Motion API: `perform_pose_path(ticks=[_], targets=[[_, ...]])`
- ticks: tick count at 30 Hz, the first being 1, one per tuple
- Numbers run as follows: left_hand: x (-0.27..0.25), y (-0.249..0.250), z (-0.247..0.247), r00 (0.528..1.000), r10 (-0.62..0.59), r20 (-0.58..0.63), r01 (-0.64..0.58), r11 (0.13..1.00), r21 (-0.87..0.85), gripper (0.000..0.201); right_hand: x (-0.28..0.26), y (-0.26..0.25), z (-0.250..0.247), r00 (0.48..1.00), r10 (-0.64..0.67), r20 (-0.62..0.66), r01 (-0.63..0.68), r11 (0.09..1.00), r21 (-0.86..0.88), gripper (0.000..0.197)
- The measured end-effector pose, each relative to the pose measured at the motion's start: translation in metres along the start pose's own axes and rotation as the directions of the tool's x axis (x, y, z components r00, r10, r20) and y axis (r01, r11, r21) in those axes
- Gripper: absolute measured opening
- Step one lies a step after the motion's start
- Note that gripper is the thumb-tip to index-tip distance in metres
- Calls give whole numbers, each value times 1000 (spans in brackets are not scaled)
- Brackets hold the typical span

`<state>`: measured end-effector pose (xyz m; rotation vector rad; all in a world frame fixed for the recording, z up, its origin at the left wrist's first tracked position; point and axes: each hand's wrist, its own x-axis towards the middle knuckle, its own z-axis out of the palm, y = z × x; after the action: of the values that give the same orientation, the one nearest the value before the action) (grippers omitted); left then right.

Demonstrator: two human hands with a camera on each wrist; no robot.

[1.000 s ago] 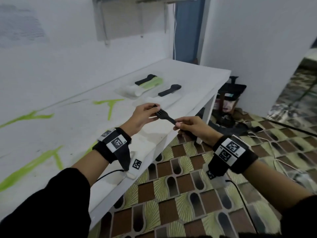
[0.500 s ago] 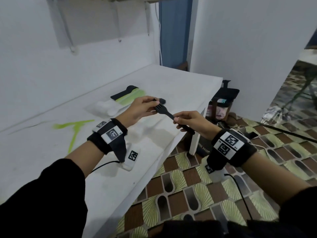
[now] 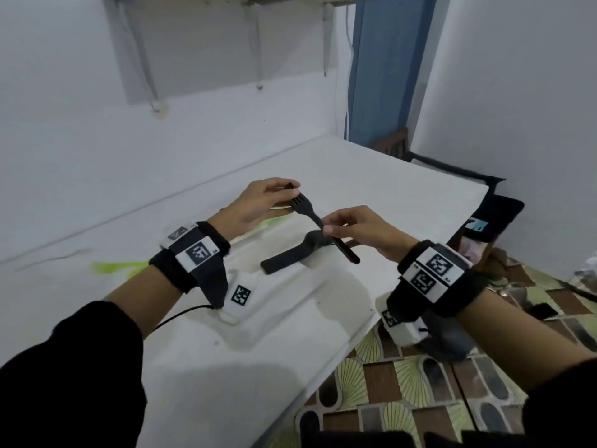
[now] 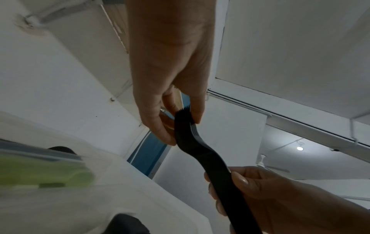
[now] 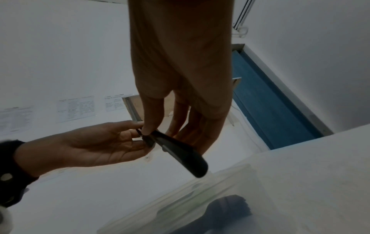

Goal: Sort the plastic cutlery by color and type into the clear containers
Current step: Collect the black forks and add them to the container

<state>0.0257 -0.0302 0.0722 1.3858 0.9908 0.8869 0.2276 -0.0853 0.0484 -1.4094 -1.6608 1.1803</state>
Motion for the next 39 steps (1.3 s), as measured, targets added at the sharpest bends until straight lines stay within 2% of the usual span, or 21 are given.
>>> perform_pose_path(ticks=[4, 6, 12, 15, 17, 20, 22, 23, 25, 27, 30, 34, 37, 39], targets=[[9, -6, -9, 992, -74, -106, 71, 997, -32, 43, 32, 6, -9, 999, -11, 44, 4, 989, 145, 10], [7, -7, -12, 984, -103, -145, 104, 995, -1, 40, 51, 4, -11, 998, -23, 60, 10, 977, 215, 10], [-5, -14, -2, 977, -147, -155, 190, 928, 320, 34, 91, -9, -7, 968, -109, 227, 46, 962, 268, 23], [-6, -8, 11, 962, -81, -261, 190, 885, 426, 25, 100, -9, -7, 922, -171, 346, 46, 939, 341, 33], [-9, -6, 18, 940, -60, -337, 213, 873, 439, 22, 104, -8, -10, 895, -204, 397, 47, 928, 370, 43], [-18, -10, 25, 914, -59, -401, 287, 791, 539, 23, 111, -2, -19, 896, -228, 380, 85, 931, 356, 51], [-25, -18, 30, 906, -65, -418, 332, 721, 608, 23, 118, 3, -28, 901, -274, 336, 172, 937, 304, 48], [-28, -23, 33, 907, -77, -415, 348, 692, 632, 24, 122, 6, -33, 882, -309, 355, 233, 942, 242, 43], [-30, -34, 40, 915, -116, -386, 364, 647, 669, 26, 128, 13, -40, 804, -363, 470, 380, 923, 64, 30], [-29, -44, 46, 916, -152, -372, 379, 631, 677, 29, 130, 21, -41, 739, -348, 577, 482, 871, -91, 28], [-27, -56, 51, 906, -186, -381, 417, 559, 717, 32, 128, 31, -36, 706, -297, 643, 540, 813, -217, 32], [-28, -71, 52, 891, -208, -402, 445, 569, 691, 30, 128, 42, -29, 636, -268, 724, 673, 652, -350, 26], [-28, -79, 56, 887, -175, -427, 445, 568, 692, 31, 126, 45, -26, 618, -228, 752, 712, 569, -412, 25], [-27, -82, 58, 888, -138, -439, 441, 532, 723, 33, 127, 46, -24, 611, -225, 759, 734, 522, -435, 25]])
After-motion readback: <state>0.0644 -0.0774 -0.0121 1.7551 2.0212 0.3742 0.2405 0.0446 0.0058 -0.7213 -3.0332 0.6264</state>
